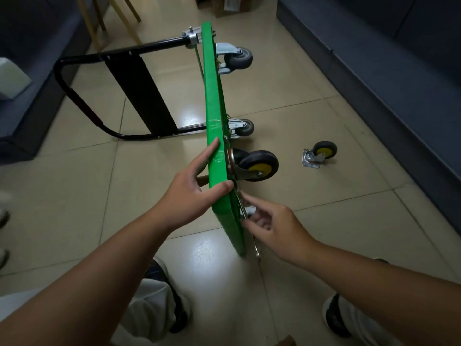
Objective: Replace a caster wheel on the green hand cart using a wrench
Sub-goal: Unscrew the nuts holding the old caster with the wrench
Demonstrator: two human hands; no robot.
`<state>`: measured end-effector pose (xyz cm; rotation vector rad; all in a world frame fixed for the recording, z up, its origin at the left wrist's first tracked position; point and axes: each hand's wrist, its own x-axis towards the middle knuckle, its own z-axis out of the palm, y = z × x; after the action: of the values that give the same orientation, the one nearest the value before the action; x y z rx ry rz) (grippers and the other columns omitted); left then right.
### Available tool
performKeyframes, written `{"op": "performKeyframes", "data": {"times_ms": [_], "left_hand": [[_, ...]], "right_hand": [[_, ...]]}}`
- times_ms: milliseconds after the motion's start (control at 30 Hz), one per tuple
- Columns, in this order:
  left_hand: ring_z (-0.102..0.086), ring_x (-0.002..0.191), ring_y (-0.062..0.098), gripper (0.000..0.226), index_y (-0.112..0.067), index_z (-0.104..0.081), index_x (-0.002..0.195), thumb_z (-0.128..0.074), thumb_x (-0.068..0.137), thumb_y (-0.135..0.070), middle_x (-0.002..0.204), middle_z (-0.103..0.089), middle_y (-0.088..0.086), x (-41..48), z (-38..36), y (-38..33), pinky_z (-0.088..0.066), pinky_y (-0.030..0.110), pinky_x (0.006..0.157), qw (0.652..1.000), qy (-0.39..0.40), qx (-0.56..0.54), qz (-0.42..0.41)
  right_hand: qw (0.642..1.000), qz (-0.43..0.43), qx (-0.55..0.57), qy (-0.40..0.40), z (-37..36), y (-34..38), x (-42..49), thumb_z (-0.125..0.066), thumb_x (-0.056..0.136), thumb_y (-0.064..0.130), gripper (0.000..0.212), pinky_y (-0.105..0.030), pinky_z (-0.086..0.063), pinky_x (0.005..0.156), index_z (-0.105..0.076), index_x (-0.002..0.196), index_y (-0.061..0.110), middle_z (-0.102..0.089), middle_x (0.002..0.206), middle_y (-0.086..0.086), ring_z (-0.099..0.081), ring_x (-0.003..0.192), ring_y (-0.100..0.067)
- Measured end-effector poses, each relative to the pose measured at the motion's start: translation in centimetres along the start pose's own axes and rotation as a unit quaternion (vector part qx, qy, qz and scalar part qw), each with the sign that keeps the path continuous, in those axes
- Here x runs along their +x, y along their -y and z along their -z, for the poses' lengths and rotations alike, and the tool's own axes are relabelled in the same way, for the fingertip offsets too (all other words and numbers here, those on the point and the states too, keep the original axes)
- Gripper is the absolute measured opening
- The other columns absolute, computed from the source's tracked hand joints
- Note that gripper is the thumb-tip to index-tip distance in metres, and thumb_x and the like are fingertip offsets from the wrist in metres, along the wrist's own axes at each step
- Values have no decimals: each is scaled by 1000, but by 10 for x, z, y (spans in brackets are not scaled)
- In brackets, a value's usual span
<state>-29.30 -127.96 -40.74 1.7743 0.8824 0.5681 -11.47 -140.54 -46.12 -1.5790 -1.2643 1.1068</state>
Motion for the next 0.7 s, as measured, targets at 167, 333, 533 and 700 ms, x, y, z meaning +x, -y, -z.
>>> {"op": "performKeyframes", "data": {"times_ms": [167,333,533,700], "left_hand": [[-39,140,5,83,-52,-28,154,-74,90,-29,156,-32,-20,-3,1,-2,-54,45,102,1000,-2,4,-6],[-57,131,26,84,-59,-28,151,-75,90,-29,161,-34,-11,-3,2,-1,-53,51,102,1000,7,-1,4],[-61,126,20,84,-59,-29,151,-76,90,-25,157,-41,-13,-1,1,1,-52,48,105,1000,5,-15,6],[-60,127,16,84,-57,-29,152,-77,90,-27,156,-42,-15,-1,0,1,-50,46,108,1000,9,-23,4]], "right_hand": [[981,-136,134,-41,21,63,-13,-73,89,9,31,-22,-52,55,-69,120,9,-75,85,-19,-66,69,-21],[946,-267,182,-6,43,127,29,-64,92,15,7,-17,-34,51,-65,89,8,-64,65,-7,-47,51,-10],[928,-317,174,83,37,143,59,-49,101,21,22,-8,-27,34,-58,85,9,-55,60,0,-37,33,-2],[924,-333,166,86,41,156,63,-53,100,23,26,-8,-29,35,-61,82,6,-55,60,0,-39,34,-2]]}}
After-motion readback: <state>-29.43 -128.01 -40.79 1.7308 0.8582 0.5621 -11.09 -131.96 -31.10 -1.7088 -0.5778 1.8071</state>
